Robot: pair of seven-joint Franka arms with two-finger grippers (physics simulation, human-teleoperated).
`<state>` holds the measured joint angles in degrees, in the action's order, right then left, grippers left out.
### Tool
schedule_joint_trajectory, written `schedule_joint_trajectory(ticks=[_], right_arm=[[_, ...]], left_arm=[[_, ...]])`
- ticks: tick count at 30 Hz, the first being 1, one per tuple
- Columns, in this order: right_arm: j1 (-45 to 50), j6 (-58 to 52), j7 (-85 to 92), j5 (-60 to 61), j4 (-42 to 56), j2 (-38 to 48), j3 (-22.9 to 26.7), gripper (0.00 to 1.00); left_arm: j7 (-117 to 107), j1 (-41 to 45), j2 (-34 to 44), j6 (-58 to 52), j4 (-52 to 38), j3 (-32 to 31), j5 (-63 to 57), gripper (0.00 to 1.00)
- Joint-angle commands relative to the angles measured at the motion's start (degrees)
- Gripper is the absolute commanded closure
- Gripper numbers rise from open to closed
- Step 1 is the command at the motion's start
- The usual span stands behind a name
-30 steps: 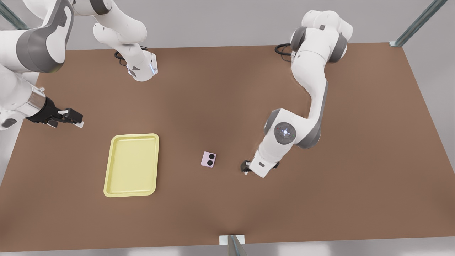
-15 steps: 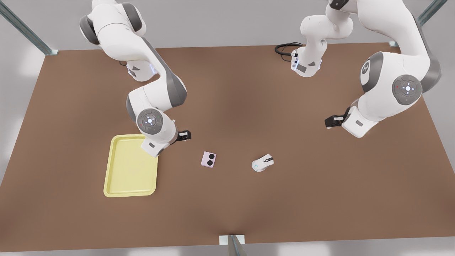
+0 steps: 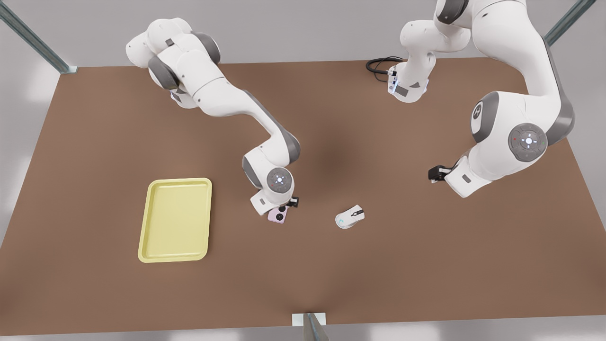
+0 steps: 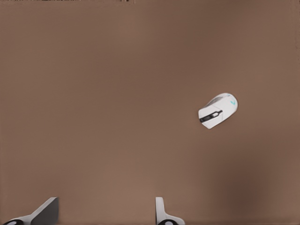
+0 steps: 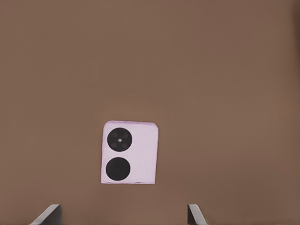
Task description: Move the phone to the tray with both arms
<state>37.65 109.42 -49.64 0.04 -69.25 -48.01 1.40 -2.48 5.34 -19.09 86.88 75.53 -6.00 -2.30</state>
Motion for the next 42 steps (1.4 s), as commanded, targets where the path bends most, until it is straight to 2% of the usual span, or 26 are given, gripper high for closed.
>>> schedule_joint_trajectory(ticks=[1, 9, 19, 35, 38, 39, 42], right_arm=[[0.1, 9.7, -19.8, -0.6, -1.8, 0.1, -0.1, 0.00], [-2.8, 21.7, -18.1, -0.1, -8.4, -1.1, -3.1, 0.00], [-3.4, 22.8, -13.3, -0.7, -12.8, -0.8, -3.0, 0.00], [-3.4, 25.0, -12.9, -0.7, -12.8, -3.1, -3.1, 0.00], [-3.6, 24.9, -13.0, -0.7, -12.7, -3.2, -3.1, 0.03], [-3.6, 24.9, -12.9, -0.7, -12.7, -3.2, -3.1, 0.11], [-3.6, 24.9, -12.9, -0.7, -12.8, -3.2, -3.1, 0.17]], left_arm=[[7.7, 0.0, 0.0, 0.7, 0.0, -0.1, -0.1, 0.00], [6.9, 0.2, -0.4, 0.7, -0.1, -0.1, -0.2, 0.00], [5.2, 0.3, -2.0, 0.0, 0.7, 0.0, 0.4, 0.00], [4.4, 0.2, -4.2, -0.5, 0.6, 0.5, 0.4, 0.00], [4.4, 0.2, -4.2, -0.4, 0.6, 0.5, 0.4, 0.00], [4.4, 0.2, -4.2, -0.4, 0.6, 0.5, 0.4, 0.00], [4.4, 0.2, -4.2, -0.4, 0.6, 0.5, 0.4, 0.00]])
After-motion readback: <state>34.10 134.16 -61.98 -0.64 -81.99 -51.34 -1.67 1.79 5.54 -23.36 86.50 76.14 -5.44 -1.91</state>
